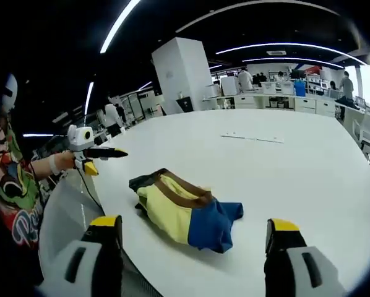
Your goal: Fold the garment on the visible template until the final outline fits inside the template.
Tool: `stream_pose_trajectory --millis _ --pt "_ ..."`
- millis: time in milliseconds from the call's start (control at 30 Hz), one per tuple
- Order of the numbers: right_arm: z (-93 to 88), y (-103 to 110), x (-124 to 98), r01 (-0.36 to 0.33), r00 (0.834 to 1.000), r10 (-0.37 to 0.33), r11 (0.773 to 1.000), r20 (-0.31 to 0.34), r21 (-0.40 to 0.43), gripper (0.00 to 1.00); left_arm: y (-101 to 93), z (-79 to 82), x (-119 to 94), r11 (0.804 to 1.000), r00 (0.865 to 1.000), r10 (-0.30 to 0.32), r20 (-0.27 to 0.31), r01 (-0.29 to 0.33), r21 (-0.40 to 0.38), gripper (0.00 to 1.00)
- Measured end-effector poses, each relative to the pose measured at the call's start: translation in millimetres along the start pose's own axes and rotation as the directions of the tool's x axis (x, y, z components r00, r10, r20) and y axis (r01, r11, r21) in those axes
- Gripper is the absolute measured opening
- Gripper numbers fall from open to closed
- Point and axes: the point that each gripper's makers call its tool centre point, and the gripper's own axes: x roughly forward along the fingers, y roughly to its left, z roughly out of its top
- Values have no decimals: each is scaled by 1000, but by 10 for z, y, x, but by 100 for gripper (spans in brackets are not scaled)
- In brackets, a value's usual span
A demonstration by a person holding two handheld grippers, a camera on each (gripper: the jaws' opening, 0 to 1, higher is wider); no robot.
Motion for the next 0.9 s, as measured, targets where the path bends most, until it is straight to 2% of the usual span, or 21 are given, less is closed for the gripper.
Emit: stream_pose_trajectory --millis 300,500,700,900 --pt "-45 60 6 -3 1000 2 1000 -16 -5 97 3 -89 -34 999 1000 7 -29 -6 32 90" --pt "-57 57 -10 3 1000 -3 1000 -15 -2 96 -26 -63 -1 999 1000 1 -25 0 48 88" --pt "-83 47 -38 7 1000 -7 1000 -18 3 91 -36 -23 37 998 1000 -10 -15 11 54 83" --pt "-100 22 -50 7 1000 -7 1000 -21 16 83 -66 0 92 998 999 -29 -18 30 62 79"
